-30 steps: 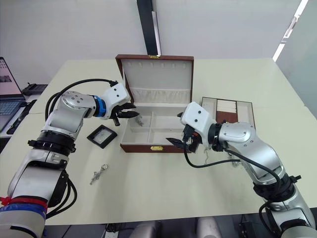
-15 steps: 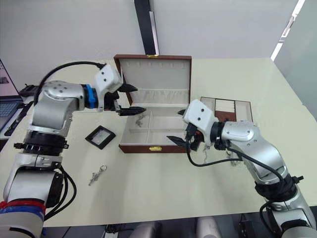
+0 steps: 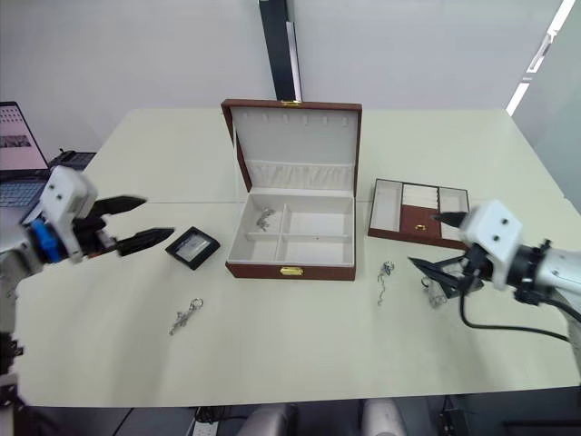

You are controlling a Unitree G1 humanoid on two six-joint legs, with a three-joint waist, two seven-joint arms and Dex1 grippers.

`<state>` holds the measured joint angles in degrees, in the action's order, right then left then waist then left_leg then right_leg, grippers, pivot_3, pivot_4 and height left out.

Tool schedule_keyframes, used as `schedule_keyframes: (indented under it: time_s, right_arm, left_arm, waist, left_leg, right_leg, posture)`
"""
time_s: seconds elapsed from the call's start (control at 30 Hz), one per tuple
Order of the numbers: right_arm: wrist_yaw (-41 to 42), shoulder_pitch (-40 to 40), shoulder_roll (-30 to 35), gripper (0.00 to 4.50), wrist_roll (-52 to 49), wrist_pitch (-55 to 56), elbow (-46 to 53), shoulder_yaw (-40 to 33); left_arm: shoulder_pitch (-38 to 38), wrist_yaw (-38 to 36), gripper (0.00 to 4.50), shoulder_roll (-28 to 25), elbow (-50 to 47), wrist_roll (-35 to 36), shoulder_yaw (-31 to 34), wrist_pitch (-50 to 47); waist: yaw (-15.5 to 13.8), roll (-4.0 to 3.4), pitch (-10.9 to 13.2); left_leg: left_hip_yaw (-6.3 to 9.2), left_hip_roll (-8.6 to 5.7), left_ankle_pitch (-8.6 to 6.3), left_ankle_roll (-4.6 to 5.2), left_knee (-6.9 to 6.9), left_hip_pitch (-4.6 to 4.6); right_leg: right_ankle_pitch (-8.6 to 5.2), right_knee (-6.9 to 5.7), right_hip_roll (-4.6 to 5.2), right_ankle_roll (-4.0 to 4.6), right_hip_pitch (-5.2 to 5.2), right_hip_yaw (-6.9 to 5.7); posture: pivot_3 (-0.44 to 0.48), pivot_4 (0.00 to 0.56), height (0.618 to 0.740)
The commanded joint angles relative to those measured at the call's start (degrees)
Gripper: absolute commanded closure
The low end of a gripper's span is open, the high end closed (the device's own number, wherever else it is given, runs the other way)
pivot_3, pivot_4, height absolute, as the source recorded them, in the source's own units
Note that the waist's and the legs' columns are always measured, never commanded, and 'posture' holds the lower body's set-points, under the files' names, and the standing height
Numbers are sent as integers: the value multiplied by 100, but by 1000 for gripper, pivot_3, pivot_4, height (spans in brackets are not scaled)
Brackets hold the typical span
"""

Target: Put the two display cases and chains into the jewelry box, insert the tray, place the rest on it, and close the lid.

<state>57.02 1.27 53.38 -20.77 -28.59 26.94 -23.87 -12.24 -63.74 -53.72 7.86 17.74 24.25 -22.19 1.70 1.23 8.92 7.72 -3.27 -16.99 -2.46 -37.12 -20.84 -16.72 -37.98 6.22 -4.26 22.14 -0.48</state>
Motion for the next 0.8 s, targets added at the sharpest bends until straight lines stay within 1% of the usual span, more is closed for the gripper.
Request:
schedule_keyframes:
  time_s: [0.03,0.17,0.3,0.4,0.47,0.57,0.8]
  right_arm:
    - [265,527,131,0,191,558,-95,-682]
    - [520,1168,135,0,187,693,-326,-1166]
    - [612,1750,69,0,456,1084,-820,-1350]
    - [691,2115,-16,0,473,1273,-1108,-1467]
    - [710,2334,-89,0,510,1492,-1293,-1495]
    - [661,2455,-156,0,536,1691,-1438,-1441]
    - [638,2400,-135,0,522,1810,-1591,-1326]
  left_arm:
    - [610,-96,39,-82,218,28,518,662]
    - [1361,-118,39,-4,679,81,808,1135]
    - [2164,-142,39,134,905,94,942,1418]
    - [2548,-22,39,295,864,145,1049,1542]
    - [2818,1,39,404,674,211,1075,1531]
    - [3010,50,39,527,367,299,1047,1454]
    - [2960,160,39,568,62,396,908,1282]
  waist:
    - [-3,-1,0]
    - [-4,-1,0]
    - [-3,-1,0]
    - [-4,0,0]
    - [-11,1,-1]
    - [-14,0,-1]
    - [-13,-5,-3]
  left_leg:
    - [-1,1,0,0,0,0]
    - [0,7,-12,20,1,1]
    - [0,7,-13,23,5,5]
    - [-3,7,-14,23,7,4]
    - [-2,8,-14,24,6,5]
    - [-1,10,-14,24,6,7]
    - [-2,11,-14,23,7,11]
  right_leg:
    - [0,-1,0,0,1,-1]
    - [0,-1,-2,0,-2,-3]
    - [0,3,-1,1,-5,1]
    - [-1,6,-1,1,-6,-1]
    - [-1,6,0,1,-11,-3]
    - [-1,8,1,1,-15,-4]
    - [-1,8,0,1,-16,-2]
  posture:
    - [0,150,740]
    - [0,150,740]
    - [0,150,740]
    - [0,150,740]
    - [0,150,740]
    - [0,150,740]
    - [0,150,740]
